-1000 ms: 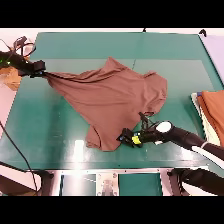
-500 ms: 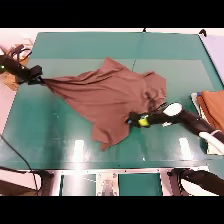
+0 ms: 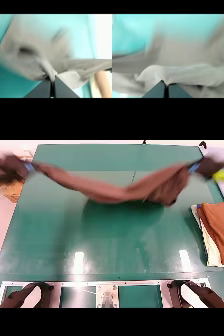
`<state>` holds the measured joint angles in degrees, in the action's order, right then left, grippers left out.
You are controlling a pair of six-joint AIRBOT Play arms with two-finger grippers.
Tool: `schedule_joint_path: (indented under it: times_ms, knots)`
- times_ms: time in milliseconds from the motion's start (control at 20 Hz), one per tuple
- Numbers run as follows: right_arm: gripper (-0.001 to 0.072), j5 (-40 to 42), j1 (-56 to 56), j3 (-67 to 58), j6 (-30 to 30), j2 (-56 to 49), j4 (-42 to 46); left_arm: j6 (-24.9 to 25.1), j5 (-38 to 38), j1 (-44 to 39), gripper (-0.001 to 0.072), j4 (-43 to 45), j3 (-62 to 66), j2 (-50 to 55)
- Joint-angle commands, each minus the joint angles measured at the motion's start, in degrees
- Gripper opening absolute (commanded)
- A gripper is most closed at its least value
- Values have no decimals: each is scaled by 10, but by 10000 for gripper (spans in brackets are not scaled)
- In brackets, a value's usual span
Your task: Fold the shirts.
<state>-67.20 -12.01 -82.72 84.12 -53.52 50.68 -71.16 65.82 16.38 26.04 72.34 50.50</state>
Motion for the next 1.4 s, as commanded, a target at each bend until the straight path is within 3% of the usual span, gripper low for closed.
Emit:
schedule_joint_path:
  times_ms: [0,200,450,600,750,850,1050,1200,1350]
  knots:
    - [19,-25,-49,-253,-3,12,7,41,-54,0,23,-63,139,-107]
    - [19,-9,-58,-407,-3,16,29,15,-67,0,23,-12,347,-111]
    - [20,35,-58,-390,-4,20,74,-56,-57,0,23,104,379,-102]
    - [20,30,-57,-298,-4,15,73,-66,5,0,23,126,346,-58]
    - [20,24,-46,-129,-7,7,68,-65,90,0,23,126,263,15]
    - [20,51,-27,9,-12,-12,68,-48,93,-12,23,126,164,68]
    - [20,217,24,200,-49,-134,68,23,-79,-66,23,126,-20,206]
    - [20,241,25,136,-49,-294,45,45,-188,-94,23,78,-9,340]
    - [20,229,26,29,-49,-401,40,92,-230,-119,24,40,53,422]
